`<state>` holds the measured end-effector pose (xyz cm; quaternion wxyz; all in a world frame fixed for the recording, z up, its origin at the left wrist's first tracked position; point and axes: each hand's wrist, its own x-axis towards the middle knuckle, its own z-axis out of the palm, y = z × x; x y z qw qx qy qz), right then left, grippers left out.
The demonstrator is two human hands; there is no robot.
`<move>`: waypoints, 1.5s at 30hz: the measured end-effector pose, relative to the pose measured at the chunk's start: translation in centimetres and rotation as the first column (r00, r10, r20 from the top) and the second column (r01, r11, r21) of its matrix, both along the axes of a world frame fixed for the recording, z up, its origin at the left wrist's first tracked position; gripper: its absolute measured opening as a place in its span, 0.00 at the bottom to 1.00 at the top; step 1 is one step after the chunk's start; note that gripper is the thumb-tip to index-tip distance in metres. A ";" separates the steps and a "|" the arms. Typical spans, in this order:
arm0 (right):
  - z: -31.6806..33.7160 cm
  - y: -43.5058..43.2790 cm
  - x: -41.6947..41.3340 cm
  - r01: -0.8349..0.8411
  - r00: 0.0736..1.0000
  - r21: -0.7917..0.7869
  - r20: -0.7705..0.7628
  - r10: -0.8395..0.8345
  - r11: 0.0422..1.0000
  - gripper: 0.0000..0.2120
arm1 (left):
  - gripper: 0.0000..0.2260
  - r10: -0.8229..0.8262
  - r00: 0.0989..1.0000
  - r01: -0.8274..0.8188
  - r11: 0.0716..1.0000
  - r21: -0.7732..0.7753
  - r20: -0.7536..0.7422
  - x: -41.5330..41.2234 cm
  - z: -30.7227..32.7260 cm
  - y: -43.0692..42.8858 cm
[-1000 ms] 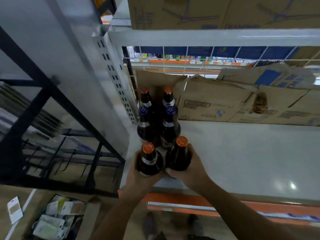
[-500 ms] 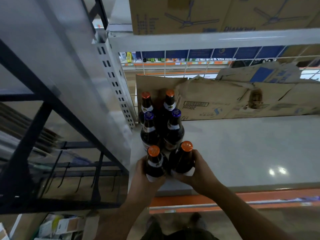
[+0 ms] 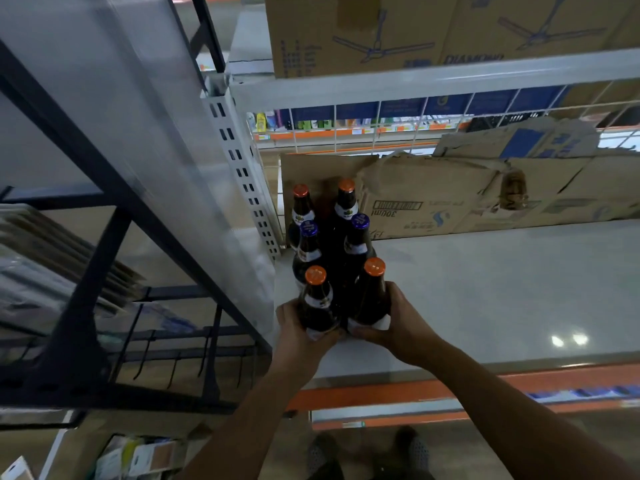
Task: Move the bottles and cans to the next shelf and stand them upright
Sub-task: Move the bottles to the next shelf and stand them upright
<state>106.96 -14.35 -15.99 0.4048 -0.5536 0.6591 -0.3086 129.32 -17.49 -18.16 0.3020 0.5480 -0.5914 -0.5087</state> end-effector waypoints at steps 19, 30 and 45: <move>10.9 17.5 -18.4 0.214 0.972 -0.318 -0.026 -0.234 0.924 0.35 | 0.26 -0.190 0.981 0.185 0.875 -0.448 0.033 -11.8 17.1 13.4; 14.7 40.4 -40.7 0.617 0.749 -0.328 -0.033 -0.661 0.716 0.34 | 0.30 -0.666 0.745 0.620 0.664 -0.419 0.048 -43.8 17.1 22.6; 8.4 33.4 -60.9 0.552 0.706 -0.119 -0.460 -0.539 0.825 0.38 | 0.32 -0.778 0.625 0.770 0.603 -0.209 0.056 -69.3 9.0 16.6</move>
